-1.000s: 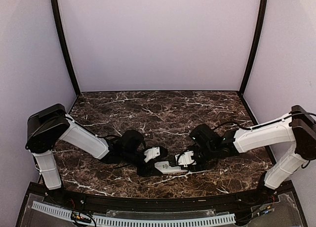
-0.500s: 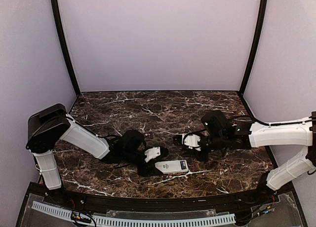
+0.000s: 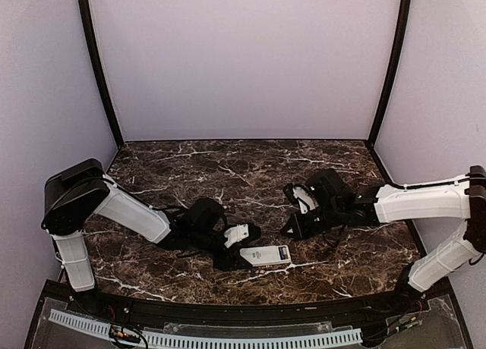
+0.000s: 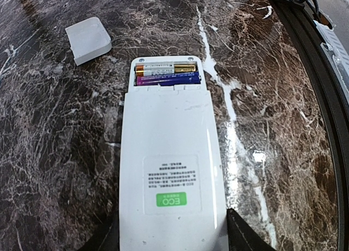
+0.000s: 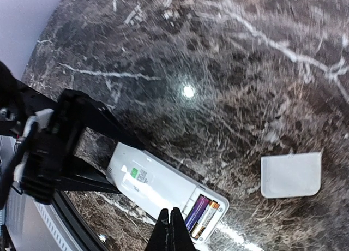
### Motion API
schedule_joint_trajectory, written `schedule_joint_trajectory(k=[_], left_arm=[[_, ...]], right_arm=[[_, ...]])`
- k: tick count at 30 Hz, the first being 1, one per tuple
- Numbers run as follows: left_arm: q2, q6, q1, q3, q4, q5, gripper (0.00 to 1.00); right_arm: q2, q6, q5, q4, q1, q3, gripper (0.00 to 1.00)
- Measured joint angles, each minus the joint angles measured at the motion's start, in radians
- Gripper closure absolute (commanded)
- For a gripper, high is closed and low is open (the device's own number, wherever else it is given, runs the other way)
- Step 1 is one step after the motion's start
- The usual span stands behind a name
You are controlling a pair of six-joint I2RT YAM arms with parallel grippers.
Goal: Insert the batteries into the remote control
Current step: Load the battery into the battery compartment, then adjust the battery in the battery compartment.
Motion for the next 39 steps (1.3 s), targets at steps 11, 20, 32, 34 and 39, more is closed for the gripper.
schedule_joint_trajectory(k=[11,20,32,34,39], left_arm=[[0.008,-0.001,-0.002,0.018,-0.015,-0.006,0.92],[0.011,-0.002,-0.003,0.024,-0.020,-0.007,0.92],[0.013,0.003,-0.003,0.026,-0.023,-0.009,0.92],[0.013,0.003,-0.003,0.027,-0.024,-0.009,0.92],[0.013,0.000,-0.003,0.029,-0.026,-0.010,0.92]], right_arm=[[0.154,0.172,-0.080,-0.016,0.000,-0.019,1.00],[0.159,0.174,-0.098,-0.055,0.000,-0.017,1.00],[0.238,0.175,-0.132,-0.019,-0.004,0.000,1.00],[0.240,0.175,-0.129,-0.012,-0.005,0.001,1.00],[0.241,0.165,-0.119,-0.073,-0.003,0.035,1.00]])
